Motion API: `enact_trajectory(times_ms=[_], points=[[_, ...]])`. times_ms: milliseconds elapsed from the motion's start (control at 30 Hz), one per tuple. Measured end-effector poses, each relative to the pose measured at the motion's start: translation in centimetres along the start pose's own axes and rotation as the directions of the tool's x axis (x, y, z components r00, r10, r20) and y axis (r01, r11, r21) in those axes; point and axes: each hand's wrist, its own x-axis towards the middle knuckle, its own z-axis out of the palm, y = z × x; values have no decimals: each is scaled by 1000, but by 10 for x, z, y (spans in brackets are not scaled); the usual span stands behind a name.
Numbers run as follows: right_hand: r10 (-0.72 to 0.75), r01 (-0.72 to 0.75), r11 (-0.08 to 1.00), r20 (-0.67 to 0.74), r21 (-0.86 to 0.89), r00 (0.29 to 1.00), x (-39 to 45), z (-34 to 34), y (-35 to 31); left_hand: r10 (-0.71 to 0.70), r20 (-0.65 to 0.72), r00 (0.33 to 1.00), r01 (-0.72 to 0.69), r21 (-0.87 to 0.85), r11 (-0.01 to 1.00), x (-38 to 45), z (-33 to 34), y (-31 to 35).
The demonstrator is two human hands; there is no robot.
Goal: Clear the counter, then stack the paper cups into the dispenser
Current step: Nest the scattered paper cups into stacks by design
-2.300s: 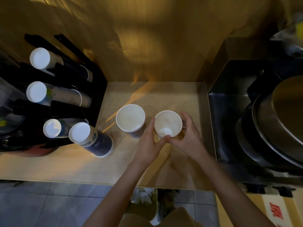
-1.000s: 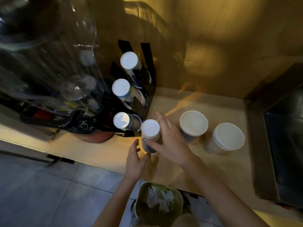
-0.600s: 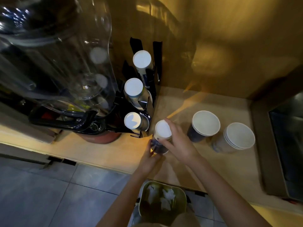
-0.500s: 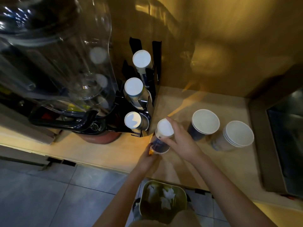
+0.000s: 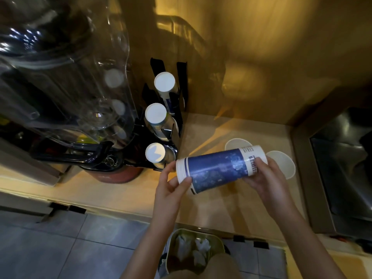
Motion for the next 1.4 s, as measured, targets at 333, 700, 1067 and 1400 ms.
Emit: enact_trajectory(times_ms=[333,700,1067,1400], points=[[259,-271,954,100,128,961,1,-14,15,23,34,999,-26,76,997,-7,28,10],[-61,663,41,661,-747,748,-10,3,-9,-15,-11,1000,16,60,998,-19,37,5],[-81,749,-74,752,-659,654,-11,10,14,-71,-61,996,74,33,997,-24,51,0],[-271,702,-135,708,-699,652,-2,-21,0,-143,-183,973,124,-108,986,-1,26,16]])
